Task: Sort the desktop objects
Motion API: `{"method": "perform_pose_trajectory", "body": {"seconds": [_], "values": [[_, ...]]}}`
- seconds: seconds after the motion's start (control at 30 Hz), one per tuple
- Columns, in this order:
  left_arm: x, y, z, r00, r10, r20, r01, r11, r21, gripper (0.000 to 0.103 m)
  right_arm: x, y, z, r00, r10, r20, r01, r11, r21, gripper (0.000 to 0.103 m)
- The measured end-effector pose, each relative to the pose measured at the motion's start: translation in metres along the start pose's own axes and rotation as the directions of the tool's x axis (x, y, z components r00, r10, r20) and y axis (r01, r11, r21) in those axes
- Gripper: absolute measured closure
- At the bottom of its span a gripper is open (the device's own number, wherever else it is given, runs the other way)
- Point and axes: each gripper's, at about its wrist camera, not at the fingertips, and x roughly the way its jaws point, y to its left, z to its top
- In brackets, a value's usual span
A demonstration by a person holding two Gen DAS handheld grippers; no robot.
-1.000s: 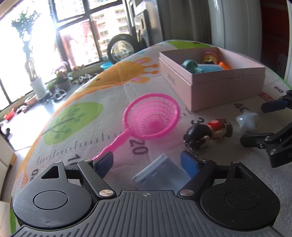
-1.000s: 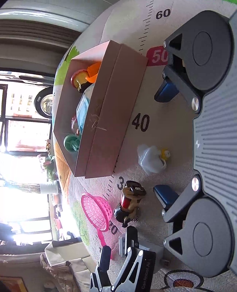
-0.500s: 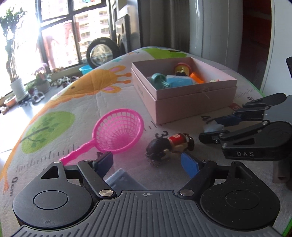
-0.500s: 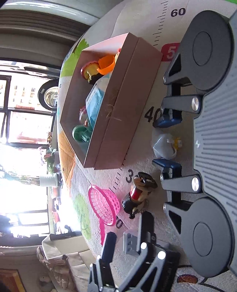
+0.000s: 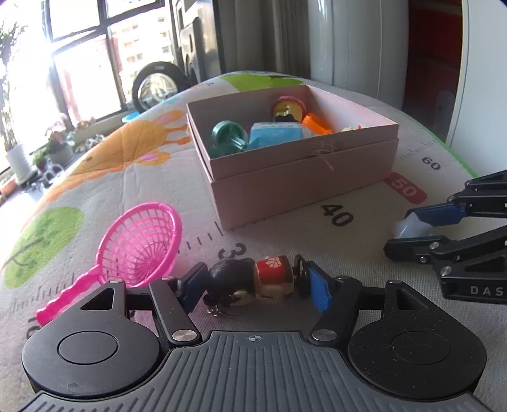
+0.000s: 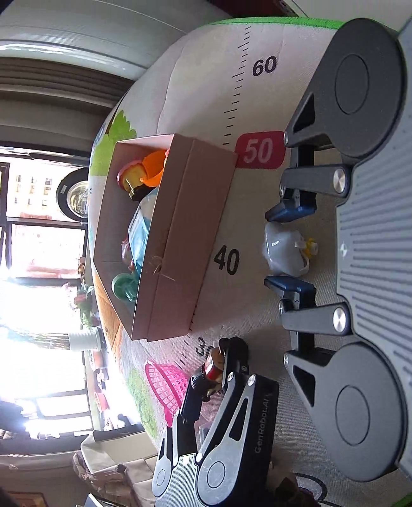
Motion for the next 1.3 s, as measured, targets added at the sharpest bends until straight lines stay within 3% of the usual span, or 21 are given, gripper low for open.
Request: {"method": "perform_pose_trajectory", "body": {"seconds": [0.13, 0.27, 0.37, 0.47, 0.6, 0.7, 0.77, 0.87, 1.0, 1.2, 1.3], "values": [[-0.026, 0.0, 0.006, 0.996, -0.011, 0.088, 0.009, 1.0, 0.026, 0.032, -0.022, -0.013, 0.013, 0.999, 0.027, 0.03, -0.028, 0.999, 0.023, 0.067], [-0.058, -0.008, 0.037, 0.965, -0.031, 0.261, 0.001, 0.994, 0.113, 0.032, -0.065, -0.034, 0.046, 0.983, -0.005, 0.185, -0.006, 0.998, 0.062, 0.067], [-0.051, -0.016, 0.065, 0.948, -0.044, 0.315, -0.001, 0.99, 0.142, 0.031, -0.086, -0.048, 0.07, 0.959, -0.03, 0.282, 0.007, 0.997, 0.082, 0.067], [-0.026, -0.024, 0.095, 0.94, -0.065, 0.336, 0.027, 0.993, 0.116, 0.031, -0.086, -0.058, 0.088, 0.946, -0.074, 0.316, 0.045, 0.994, 0.099, 0.067], [0.002, -0.028, 0.109, 0.958, -0.079, 0.275, 0.052, 0.993, 0.103, 0.028, -0.071, -0.067, 0.103, 0.949, -0.094, 0.302, 0.057, 0.99, 0.129, 0.067], [-0.018, -0.011, 0.089, 0.956, -0.084, 0.28, 0.064, 0.995, 0.08, 0.013, -0.062, -0.073, 0.104, 0.955, -0.099, 0.279, 0.062, 0.988, 0.139, 0.067], [-0.039, 0.001, 0.068, 0.958, -0.088, 0.274, 0.069, 0.995, 0.076, 0.008, -0.053, -0.076, 0.105, 0.963, -0.084, 0.255, 0.045, 0.986, 0.158, 0.067], [-0.061, 0.02, 0.033, 0.969, -0.089, 0.23, 0.07, 0.994, 0.089, 0.007, -0.032, -0.075, 0.112, 0.979, -0.031, 0.204, -0.006, 0.983, 0.181, 0.067], [-0.068, 0.041, -0.008, 0.989, -0.015, 0.145, 0.004, 0.997, 0.076, 0.006, 0.008, -0.063, 0.139, 0.991, 0.029, 0.131, -0.055, 0.979, 0.198, 0.067], [-0.074, 0.072, -0.049, 0.999, 0.036, 0.035, -0.034, 0.998, -0.056, 0.006, 0.07, -0.053, 0.188, 0.989, -0.038, 0.14, 0.005, 0.973, 0.23, 0.064], [-0.081, 0.082, -0.063, 1.0, -0.01, 0.014, 0.011, 0.995, -0.099, 0.005, 0.076, -0.055, 0.191, 0.99, -0.062, 0.129, 0.029, 0.968, 0.248, 0.064]]}}
